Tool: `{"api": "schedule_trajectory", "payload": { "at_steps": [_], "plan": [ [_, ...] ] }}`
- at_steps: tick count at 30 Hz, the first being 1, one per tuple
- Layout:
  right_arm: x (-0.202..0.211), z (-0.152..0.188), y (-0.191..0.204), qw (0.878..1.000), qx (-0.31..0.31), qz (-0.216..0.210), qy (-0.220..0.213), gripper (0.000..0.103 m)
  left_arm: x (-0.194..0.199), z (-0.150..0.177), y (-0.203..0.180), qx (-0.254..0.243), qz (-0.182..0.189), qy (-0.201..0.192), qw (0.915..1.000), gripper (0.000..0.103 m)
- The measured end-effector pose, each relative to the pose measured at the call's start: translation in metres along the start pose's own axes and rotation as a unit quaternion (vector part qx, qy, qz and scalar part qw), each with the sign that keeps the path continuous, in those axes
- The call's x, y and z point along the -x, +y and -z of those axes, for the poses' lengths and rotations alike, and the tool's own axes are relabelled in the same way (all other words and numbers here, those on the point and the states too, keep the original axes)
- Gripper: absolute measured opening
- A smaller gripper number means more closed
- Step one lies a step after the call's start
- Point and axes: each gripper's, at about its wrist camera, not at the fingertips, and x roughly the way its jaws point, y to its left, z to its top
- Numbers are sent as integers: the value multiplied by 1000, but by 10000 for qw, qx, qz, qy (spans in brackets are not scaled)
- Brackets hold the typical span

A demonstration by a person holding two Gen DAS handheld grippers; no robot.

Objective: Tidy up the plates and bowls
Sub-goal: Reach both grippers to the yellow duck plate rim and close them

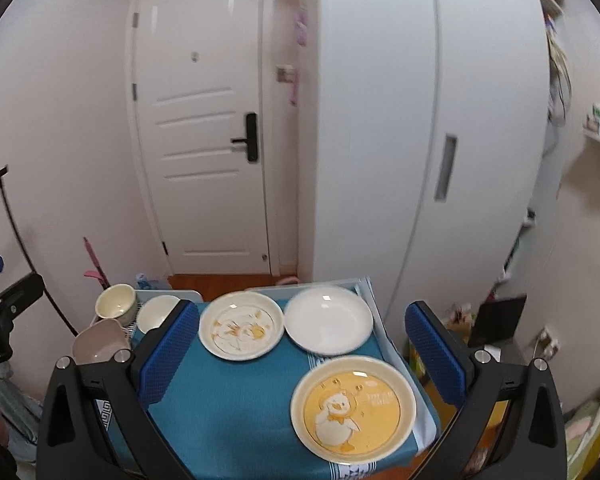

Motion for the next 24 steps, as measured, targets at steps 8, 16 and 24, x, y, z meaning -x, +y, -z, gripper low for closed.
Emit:
{"api": "schedule_trajectory", "payload": {
  "at_steps": [8, 16, 24],
  "plan": [
    [-48, 32, -82, 9957, -495, -1, 783, 103, -81, 25, -62, -190, 565, 907, 9941, 103],
    [-118, 82, -154, 9776, -466, -968, 1808, 102, -155, 80, -136, 71, 774, 1943, 9779, 103],
    [-190, 134, -192, 9397, -343, -1826, 2872, 69, -213, 147, -177, 411, 720, 2838, 9553, 101]
  ]
}}
